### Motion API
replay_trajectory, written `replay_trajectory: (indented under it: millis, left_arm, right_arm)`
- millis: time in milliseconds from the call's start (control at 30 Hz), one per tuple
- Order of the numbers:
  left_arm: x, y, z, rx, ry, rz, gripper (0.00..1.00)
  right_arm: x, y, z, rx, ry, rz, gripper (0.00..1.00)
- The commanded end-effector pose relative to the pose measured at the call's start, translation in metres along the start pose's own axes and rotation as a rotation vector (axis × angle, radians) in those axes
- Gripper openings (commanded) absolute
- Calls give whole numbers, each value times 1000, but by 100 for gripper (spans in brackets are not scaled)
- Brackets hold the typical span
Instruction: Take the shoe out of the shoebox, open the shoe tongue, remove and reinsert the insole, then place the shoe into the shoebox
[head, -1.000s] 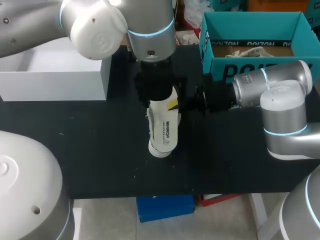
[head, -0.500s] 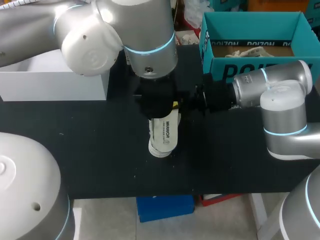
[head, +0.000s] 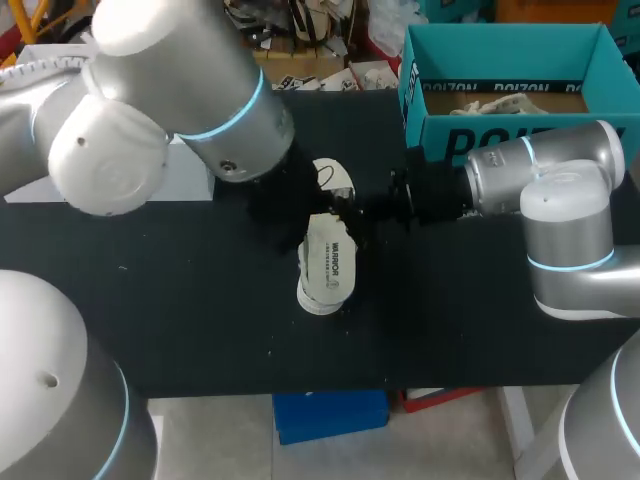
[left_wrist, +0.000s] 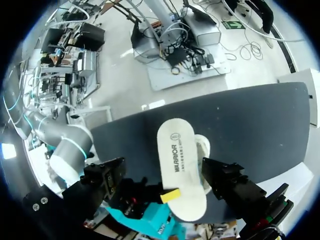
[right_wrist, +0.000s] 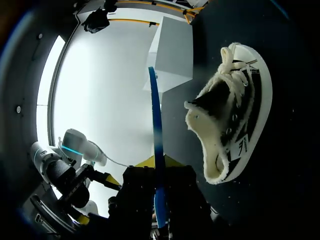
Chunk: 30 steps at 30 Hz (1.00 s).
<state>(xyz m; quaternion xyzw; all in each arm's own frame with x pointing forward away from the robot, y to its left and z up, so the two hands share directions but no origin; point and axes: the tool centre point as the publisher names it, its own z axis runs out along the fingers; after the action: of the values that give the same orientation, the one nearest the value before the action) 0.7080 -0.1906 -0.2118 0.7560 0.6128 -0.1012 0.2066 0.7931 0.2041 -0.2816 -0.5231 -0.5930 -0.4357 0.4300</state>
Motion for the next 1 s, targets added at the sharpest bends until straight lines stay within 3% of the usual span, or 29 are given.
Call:
replay_trajectory:
  millis: [33, 200, 800, 867, 1000]
  left_arm:
    - [34, -11, -5, -115, -341, 12, 100]
    - [44, -7, -11, -144, -465, 33, 100]
    - [46, -6, -12, -138, -462, 47, 100]
    - [46, -6, -6, -96, -528, -10, 100]
    - [51, -4, 2, -106, -626, -109, 100]
  right_arm:
    - [-1, 0, 1, -1, -1, 0, 0]
    - [-1, 0, 1, -1, -1, 0, 0]
    - [-1, 0, 1, -1, -1, 0, 0]
    - [-1, 0, 1, -1, -1, 0, 0]
    - [-1, 0, 1, -1, -1, 0, 0]
